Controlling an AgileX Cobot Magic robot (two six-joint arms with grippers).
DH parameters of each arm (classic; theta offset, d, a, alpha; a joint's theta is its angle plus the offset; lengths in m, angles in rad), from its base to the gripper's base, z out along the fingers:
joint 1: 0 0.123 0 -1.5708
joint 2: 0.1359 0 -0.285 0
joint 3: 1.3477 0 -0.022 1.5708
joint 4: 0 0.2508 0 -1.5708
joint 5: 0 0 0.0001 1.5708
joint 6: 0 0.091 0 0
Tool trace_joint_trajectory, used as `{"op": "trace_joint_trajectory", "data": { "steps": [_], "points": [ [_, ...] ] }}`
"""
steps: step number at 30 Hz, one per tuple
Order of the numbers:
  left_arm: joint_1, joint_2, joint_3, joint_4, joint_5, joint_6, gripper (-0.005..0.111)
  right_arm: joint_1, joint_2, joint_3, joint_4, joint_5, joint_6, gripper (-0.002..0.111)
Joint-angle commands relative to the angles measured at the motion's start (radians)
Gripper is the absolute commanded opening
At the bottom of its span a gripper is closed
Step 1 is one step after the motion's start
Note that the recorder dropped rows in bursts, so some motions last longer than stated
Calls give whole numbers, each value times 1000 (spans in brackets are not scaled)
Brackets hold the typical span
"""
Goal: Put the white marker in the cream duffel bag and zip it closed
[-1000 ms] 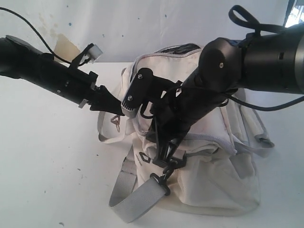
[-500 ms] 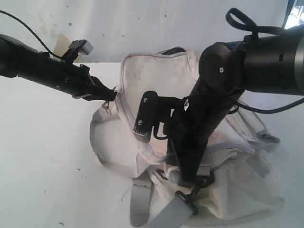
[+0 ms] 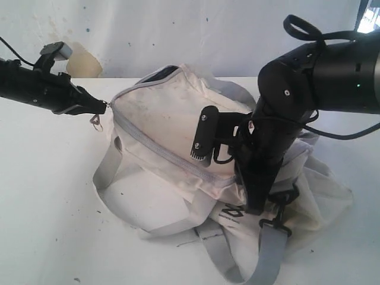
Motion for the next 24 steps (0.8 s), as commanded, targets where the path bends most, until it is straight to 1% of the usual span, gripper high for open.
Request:
{"op": "trace_joint_trajectory", "data": {
  "steps": [1,5,7,13,16,20,24],
  "points": [
    [54,-15,-7,8,42,-18,0,-74,-3,9,-88,-10,25,0],
    [81,-15,-7,53,95,-31,0,-148,-3,9,-167,-57,104,0],
    [90,-15,-7,86,113,-80,0,-187,-3,9,-168,-92,123,0],
    [98,-17,-7,165,235,-90,0,-260,-3,9,-160,-218,125,0],
    [98,-26,-7,169,284,-98,0,-269,-3,9,-162,-284,125,0],
    [98,-57,8,215,314,-167,0,-271,12,9,-164,-348,121,0],
    [90,-111,99,217,303,-155,0,-271,65,9,-169,-415,121,0]
  ]
}}
